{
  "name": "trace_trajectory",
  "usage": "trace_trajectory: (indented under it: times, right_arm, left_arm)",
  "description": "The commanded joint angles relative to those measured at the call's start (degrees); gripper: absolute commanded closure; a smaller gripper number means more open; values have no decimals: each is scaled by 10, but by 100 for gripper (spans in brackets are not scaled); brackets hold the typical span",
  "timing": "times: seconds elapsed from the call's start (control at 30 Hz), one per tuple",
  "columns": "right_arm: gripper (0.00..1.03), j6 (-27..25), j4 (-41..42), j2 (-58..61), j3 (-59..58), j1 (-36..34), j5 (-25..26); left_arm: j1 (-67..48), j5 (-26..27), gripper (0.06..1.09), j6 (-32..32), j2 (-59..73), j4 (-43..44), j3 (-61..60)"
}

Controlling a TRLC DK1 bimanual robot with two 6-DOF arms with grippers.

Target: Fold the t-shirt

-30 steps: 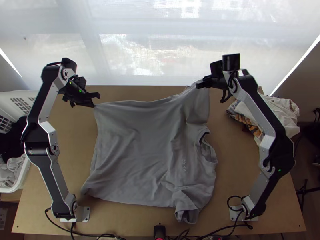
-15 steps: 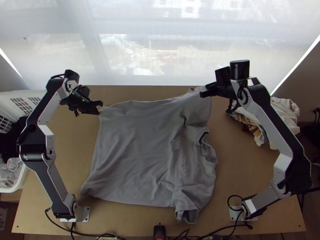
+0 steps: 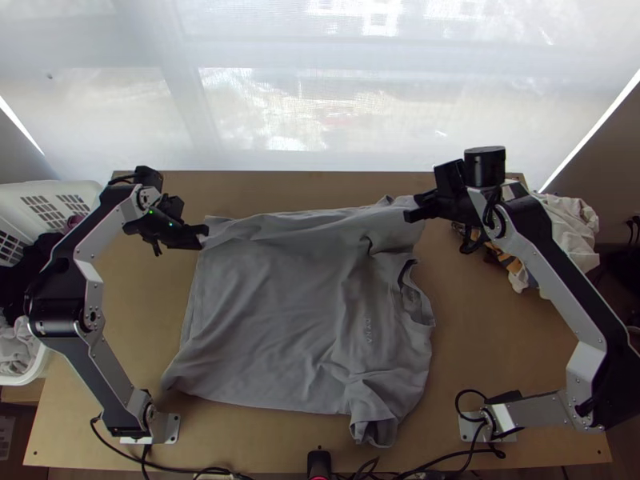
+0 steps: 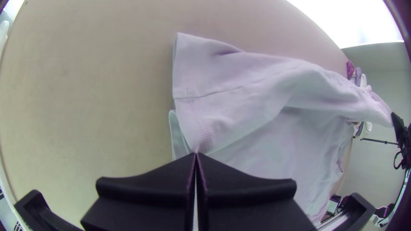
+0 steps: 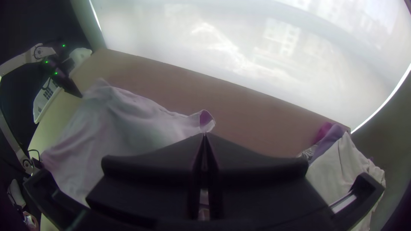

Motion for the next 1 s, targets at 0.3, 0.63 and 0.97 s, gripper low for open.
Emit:
trace_trajectory:
  times: [0.3,0.63,0.97]
  right_arm:
    - [100,3,0,-91,-101,-4,1]
    - [100,5,-8,-142,-141,7,-1]
    - [100,3,-51,-210,-221,46,-3]
  left_arm:
    - [0,-1,105,17,-58,36,-84]
    - [12,-2,105,29,-96,33,-90]
    - [22,-1,105,49,-122,34,-137]
